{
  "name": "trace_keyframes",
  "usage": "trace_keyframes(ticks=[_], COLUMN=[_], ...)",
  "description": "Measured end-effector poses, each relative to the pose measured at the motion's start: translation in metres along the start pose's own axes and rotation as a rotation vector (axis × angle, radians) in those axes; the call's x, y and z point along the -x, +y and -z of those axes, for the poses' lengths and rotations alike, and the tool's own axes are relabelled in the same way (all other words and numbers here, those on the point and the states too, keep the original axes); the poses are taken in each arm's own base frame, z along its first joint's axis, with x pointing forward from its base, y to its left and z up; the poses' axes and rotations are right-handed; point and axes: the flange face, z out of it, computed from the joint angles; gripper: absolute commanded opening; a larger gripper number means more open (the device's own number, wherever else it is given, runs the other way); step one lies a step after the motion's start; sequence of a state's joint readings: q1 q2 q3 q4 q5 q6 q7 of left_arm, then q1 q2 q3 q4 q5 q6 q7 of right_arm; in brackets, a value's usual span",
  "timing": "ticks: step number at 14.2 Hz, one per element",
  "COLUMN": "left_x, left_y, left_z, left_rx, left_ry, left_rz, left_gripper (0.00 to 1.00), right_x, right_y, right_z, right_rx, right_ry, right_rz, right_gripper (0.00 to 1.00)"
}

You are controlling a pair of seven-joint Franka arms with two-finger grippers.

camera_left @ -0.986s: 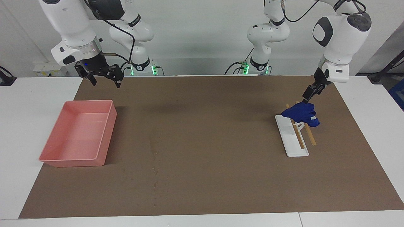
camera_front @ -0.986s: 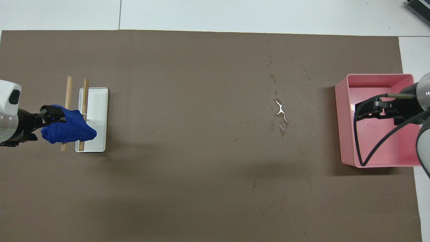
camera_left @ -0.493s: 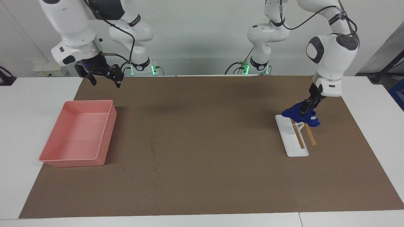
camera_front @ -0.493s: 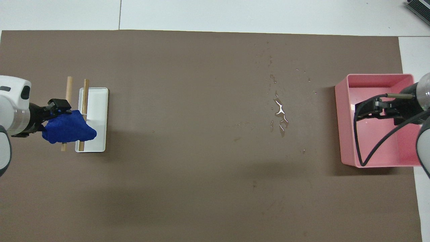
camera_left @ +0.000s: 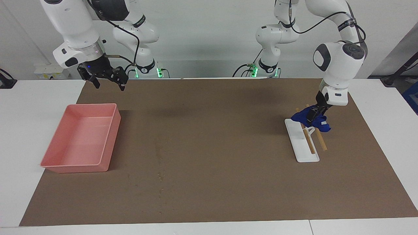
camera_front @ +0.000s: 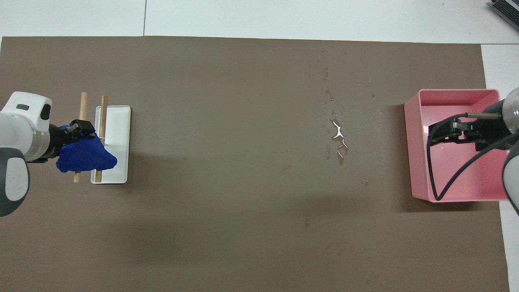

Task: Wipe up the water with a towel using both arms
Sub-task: 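Grasp the blue cloth with the left gripper and lift it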

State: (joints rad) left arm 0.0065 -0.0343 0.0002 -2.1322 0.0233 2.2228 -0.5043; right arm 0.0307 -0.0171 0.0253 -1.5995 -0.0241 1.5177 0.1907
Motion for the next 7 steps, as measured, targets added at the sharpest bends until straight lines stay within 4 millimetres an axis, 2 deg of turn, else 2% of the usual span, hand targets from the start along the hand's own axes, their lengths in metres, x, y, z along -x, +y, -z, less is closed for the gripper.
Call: trace_keyframes(ticks=[1, 2, 7], left_x=[0.0001, -0.0009, -0.0023], left_y=[0.0006, -0.0009, -0.0041], left_z=[-0.0005, 0.0001, 0.0043], left_rx=[-0.001, -0.005, -0.013], left_ry=[0.001, 0.005, 0.002], left_rz=[-0.003, -0.004, -0.002], left_gripper=[0.06, 0.00, 0.00], right_x=[0.0000, 0.0000, 0.0000], right_y=[0.0000, 0.0000, 0.0000], right_z=[0.0000, 0.0000, 0.0000], right_rx=[0.000, 0.000, 0.000], right_ry=[0.000, 0.000, 0.000], right_rz=[0.000, 0.000, 0.000], right_gripper=[1.00, 1.00, 1.00])
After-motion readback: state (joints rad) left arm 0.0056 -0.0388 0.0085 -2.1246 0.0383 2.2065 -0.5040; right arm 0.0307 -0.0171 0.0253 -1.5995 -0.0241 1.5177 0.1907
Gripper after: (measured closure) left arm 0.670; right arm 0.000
